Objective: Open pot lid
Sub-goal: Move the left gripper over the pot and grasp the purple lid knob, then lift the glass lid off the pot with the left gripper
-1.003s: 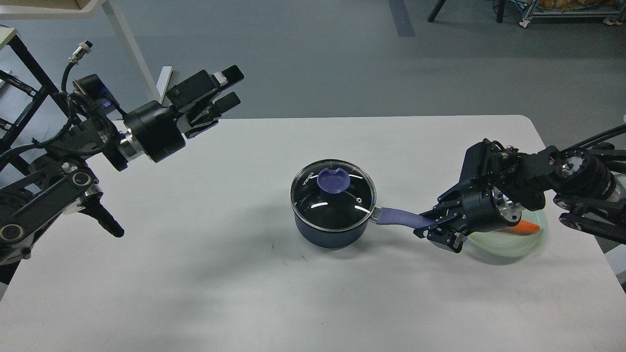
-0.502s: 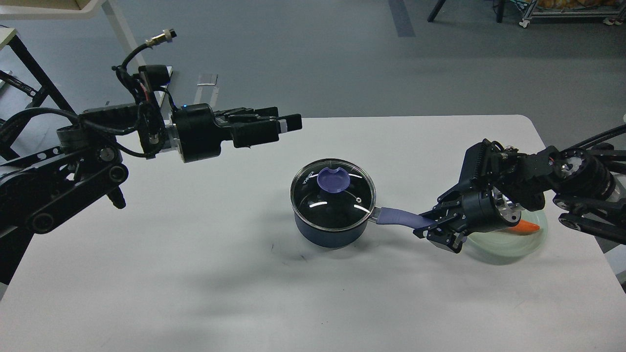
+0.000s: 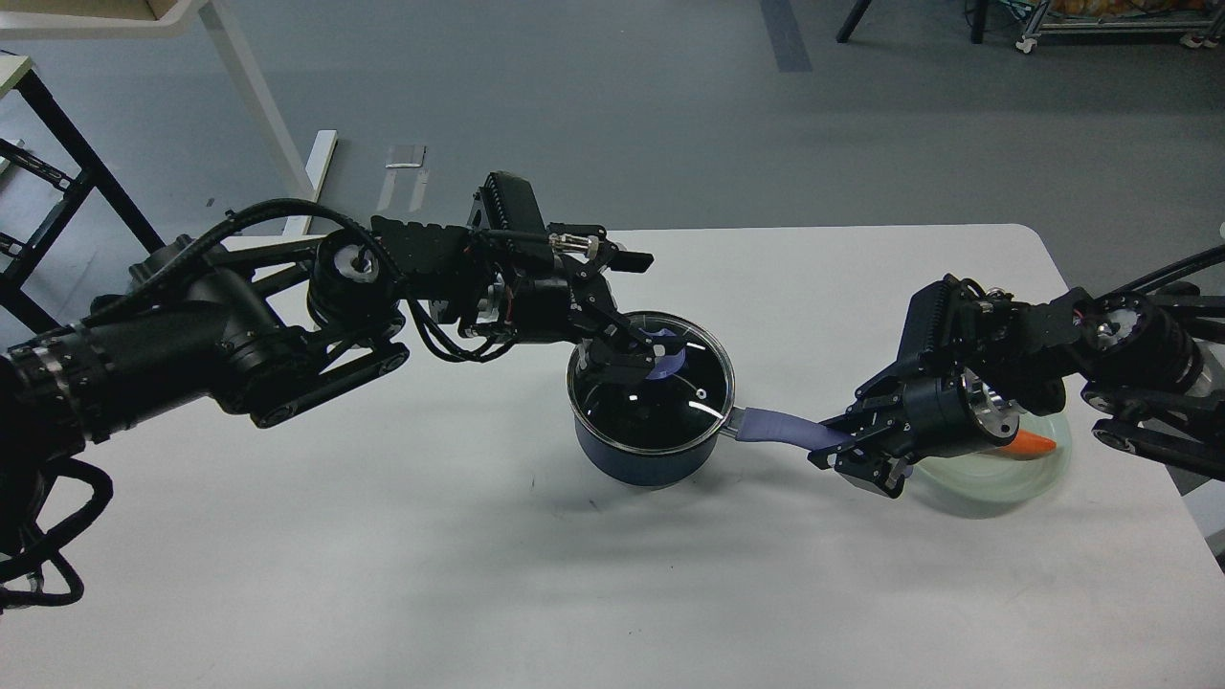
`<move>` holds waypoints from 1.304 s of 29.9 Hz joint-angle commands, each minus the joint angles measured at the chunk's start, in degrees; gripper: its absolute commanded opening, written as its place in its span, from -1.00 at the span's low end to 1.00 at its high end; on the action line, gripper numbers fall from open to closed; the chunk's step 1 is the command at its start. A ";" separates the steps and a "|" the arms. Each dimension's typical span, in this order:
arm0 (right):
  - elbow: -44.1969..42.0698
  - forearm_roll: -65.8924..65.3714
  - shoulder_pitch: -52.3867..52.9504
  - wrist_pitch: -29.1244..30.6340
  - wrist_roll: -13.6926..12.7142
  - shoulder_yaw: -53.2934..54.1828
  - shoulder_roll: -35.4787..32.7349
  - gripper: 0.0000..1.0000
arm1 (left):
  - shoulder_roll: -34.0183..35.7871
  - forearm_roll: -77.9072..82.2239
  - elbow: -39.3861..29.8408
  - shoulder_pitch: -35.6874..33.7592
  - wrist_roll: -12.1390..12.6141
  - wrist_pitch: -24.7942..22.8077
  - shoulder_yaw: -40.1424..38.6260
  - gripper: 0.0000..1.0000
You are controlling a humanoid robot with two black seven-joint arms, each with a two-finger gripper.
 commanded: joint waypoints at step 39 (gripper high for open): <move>0.07 0.20 0.95 0.09 -0.01 -0.08 0.67 -0.37 | -3.01 -0.75 6.21 6.24 0.00 1.30 2.39 0.76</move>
